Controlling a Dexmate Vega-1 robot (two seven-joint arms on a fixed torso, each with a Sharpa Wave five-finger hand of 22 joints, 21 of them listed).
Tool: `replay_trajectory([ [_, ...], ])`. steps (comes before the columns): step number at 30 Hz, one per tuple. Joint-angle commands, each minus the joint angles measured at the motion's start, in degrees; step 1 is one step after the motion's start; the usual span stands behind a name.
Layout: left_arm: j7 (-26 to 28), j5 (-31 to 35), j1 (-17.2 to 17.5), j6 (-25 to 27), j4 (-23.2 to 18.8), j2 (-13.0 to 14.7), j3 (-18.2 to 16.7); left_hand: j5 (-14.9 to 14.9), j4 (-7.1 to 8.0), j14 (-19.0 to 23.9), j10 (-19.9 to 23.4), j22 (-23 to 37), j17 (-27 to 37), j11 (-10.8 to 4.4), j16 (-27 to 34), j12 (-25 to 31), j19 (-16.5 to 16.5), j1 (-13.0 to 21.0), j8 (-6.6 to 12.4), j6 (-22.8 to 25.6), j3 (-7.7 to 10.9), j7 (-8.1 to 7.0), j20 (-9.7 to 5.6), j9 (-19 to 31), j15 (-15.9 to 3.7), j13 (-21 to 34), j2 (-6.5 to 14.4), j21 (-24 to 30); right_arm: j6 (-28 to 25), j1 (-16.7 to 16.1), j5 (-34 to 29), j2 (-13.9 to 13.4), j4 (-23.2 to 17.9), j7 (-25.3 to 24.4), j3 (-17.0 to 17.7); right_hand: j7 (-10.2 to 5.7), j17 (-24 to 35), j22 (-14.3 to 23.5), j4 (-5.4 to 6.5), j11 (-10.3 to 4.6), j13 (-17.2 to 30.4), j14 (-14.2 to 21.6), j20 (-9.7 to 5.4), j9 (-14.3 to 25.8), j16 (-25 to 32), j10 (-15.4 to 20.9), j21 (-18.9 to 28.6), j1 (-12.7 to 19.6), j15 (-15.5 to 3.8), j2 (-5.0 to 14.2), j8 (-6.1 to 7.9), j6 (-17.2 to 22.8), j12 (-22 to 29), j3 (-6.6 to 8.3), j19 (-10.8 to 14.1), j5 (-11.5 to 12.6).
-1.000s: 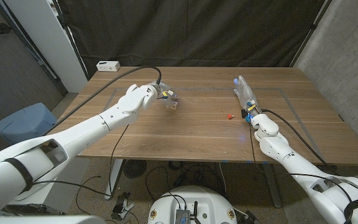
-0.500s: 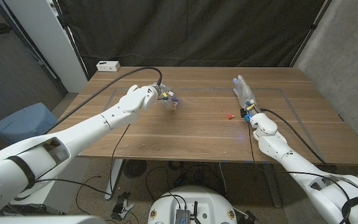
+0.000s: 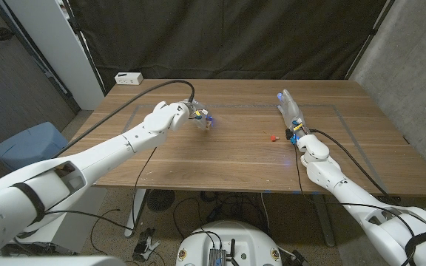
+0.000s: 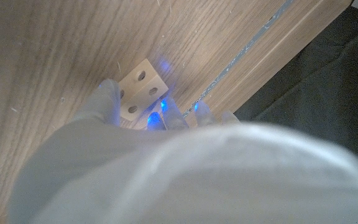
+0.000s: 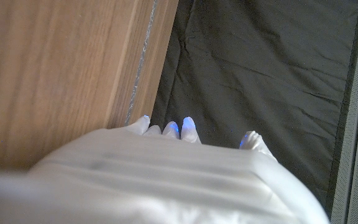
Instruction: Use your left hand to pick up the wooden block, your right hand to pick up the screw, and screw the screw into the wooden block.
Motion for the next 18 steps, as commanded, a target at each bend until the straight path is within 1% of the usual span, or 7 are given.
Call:
replay_trajectory([
  [1, 1.68, 0.71, 0.25, 0.34, 0.05, -0.03, 0.78, -0.05, -0.19, 1.23, 1.34, 0.24, 0.16, -0.2, 0.39, 0.65, 0.9, 0.54, 0.31, 1.16, -0.09, 0.2, 0.28, 0.11, -0.28, 0.28, 0.3, 0.35, -0.12, -0.69, 0.03, -0.24, -0.77, -0.57, 0.27, -0.41, 0.09, 0.22, -0.21, -0.06, 0.3, -0.04, -0.45, 0.28, 0.5, 0.34, 0.34, -0.08, 0.04, 0.01, 0.06, 0.23, 0.39, 0.05, -0.65, -0.32],
  [5, 1.74, 1.16, 0.53, 1.05, -0.18, -0.03, 0.83, -0.06, -0.32, 2.06, 2.55, 0.24, 0.17, -0.42, 0.39, 0.89, 1.61, 1.05, 0.43, 2.12, -0.21, 0.2, 0.29, 0.13, -0.61, 0.36, 0.32, 0.37, 0.08, -0.51, 0.08, -0.08, -0.34, -0.38, 0.27, -0.46, 0.1, 0.22, -0.23, 0.09, 0.3, 0.07, -0.44, 0.28, 0.55, 0.39, 0.35, -0.1, 0.04, 0.01, 0.08, 0.27, 0.39, 0.05, -0.65, -0.33],
  [8, 1.93, 1.94, 0.74, 1.65, -0.38, -0.01, 1.02, -0.05, -0.36, 2.63, 3.08, 0.24, 0.18, -0.31, 0.41, 0.94, 2.08, 1.32, 0.55, 2.87, -0.3, 0.21, 0.27, 0.15, -0.91, 0.4, 0.33, 0.38, 0.12, -0.38, 0.09, -0.03, -0.11, -0.25, 0.24, -0.46, 0.1, 0.22, -0.24, -0.02, 0.31, 0.07, -0.51, 0.28, 0.55, 0.42, 0.37, -0.12, 0.04, 0.02, 0.08, 0.26, 0.38, 0.06, -0.59, -0.33],
  [9, 2.13, 2.16, 0.87, 1.87, -0.46, -0.02, 1.03, -0.05, -0.42, 3.45, 3.64, 0.23, 0.19, -0.5, 0.51, 0.99, 2.48, 1.63, 0.62, 3.56, -0.41, 0.2, 0.3, 0.16, -1.23, 0.43, 0.29, 0.37, 0.2, -0.36, 0.13, 0.01, -0.05, -0.21, 0.27, -0.43, 0.1, 0.22, -0.25, -0.09, 0.31, 0.07, -0.49, 0.28, 0.55, 0.42, 0.37, -0.12, 0.03, 0.02, 0.08, 0.26, 0.37, 0.06, -0.6, -0.33],
  [16, 2.59, 3.15, 1.29, 2.54, -0.72, -0.05, 1.12, -0.11, -0.47, 5.15, 6.48, 0.17, 0.2, -0.66, 0.38, 1.47, 3.97, 2.69, 0.81, 6.13, -0.86, 0.2, 0.29, 0.19, -1.81, 0.63, 0.22, 0.27, 0.24, -0.55, 0.21, -0.09, -0.18, -0.3, 0.39, -0.51, 0.11, 0.22, -0.26, -0.19, 0.31, 0.09, -0.51, 0.28, 0.56, 0.57, 0.38, -0.16, 0.07, 0.04, 0.07, 0.24, 0.4, 0.08, -0.56, -0.34],
  [18, 2.65, 3.44, 1.35, 2.81, -0.67, -0.17, 1.16, -0.12, -0.45, 5.73, 7.42, 0.17, 0.2, -0.59, 0.37, 1.61, 4.36, 2.99, 0.87, 7.08, -1.03, 0.18, 0.3, 0.2, -1.98, 0.65, 0.19, 0.21, 0.26, -0.64, 0.24, -0.12, -0.25, -0.28, 0.41, -0.55, 0.11, 0.22, -0.27, 0.09, 0.32, 0.13, -0.5, 0.28, 0.57, 0.64, 0.39, -0.18, 0.07, 0.05, 0.09, 0.28, 0.42, 0.08, -0.55, -0.34],
])
